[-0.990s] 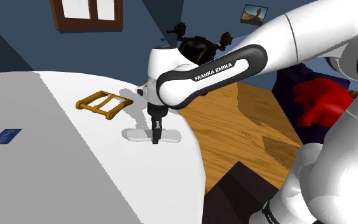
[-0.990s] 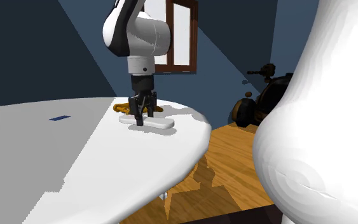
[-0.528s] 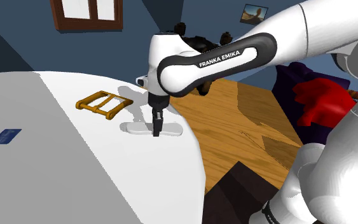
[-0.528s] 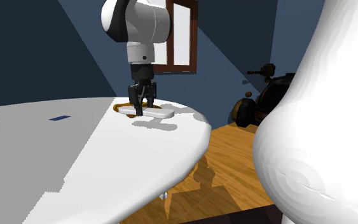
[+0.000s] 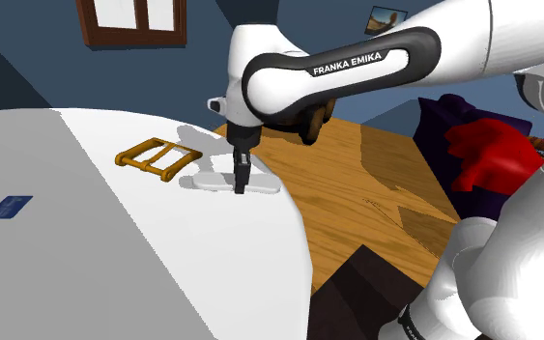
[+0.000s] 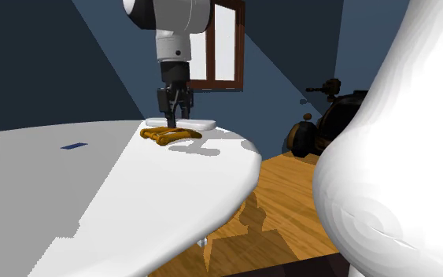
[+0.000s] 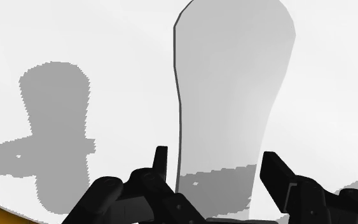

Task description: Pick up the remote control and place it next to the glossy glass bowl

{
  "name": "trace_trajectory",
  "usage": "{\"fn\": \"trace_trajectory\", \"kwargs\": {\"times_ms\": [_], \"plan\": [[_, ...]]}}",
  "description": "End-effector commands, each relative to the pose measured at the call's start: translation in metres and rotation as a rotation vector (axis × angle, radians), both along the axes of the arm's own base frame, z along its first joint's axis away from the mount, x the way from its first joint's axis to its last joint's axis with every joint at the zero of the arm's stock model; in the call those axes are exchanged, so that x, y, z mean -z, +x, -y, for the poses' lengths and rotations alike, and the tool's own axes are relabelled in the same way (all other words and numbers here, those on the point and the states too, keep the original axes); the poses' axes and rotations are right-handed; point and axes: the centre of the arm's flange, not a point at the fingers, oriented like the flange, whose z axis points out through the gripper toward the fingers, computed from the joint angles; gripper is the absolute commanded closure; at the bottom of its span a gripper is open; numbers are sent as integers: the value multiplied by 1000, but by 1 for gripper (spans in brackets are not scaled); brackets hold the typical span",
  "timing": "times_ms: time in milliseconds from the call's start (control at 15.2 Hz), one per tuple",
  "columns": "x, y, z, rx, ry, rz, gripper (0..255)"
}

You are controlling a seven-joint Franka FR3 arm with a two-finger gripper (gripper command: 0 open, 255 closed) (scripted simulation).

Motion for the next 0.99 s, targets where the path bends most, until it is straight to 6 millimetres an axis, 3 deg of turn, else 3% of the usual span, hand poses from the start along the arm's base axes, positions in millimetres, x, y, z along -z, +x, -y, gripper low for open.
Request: {"fn": "trace_trajectory", "kwargs": {"times_ms": [0,660,924], "plan": [[-11,0,-1,0,0,0,255],[-60,0,-1,0,0,0,255],[-60,-5,-54,0,0,0,255]]}}
